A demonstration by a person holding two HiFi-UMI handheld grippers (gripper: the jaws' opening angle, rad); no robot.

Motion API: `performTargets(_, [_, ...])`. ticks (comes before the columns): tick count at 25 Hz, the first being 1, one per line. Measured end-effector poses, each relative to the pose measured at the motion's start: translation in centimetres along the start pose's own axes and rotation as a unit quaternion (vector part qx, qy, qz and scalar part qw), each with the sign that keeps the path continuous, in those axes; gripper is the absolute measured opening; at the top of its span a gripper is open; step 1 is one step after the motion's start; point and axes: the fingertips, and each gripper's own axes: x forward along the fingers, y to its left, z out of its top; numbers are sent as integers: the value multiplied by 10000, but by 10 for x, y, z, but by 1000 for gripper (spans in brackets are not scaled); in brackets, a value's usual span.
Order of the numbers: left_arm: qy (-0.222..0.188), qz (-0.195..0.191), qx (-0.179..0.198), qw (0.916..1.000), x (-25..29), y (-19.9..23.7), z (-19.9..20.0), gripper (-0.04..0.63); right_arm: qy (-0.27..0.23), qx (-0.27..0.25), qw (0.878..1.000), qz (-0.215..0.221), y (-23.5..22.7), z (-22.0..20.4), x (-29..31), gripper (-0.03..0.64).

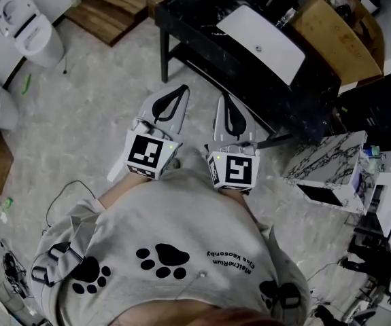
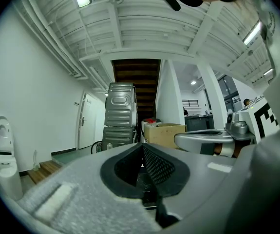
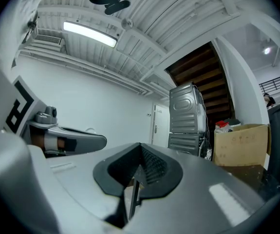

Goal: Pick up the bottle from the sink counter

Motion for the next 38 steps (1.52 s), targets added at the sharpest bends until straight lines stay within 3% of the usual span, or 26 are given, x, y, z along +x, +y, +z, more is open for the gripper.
performTargets(13, [-43, 102, -44, 9999, 36, 24, -9, -2, -57, -128, 9995, 277, -10, -9, 44, 2])
performTargets(27, [84, 204, -193, 9996, 139, 71, -22, -2, 59, -17, 9990, 441, -68, -34, 148, 2])
performTargets(38, [44, 464, -90, 9989, 210, 105, -22, -2, -5, 149, 9977, 656, -114, -50, 223, 2])
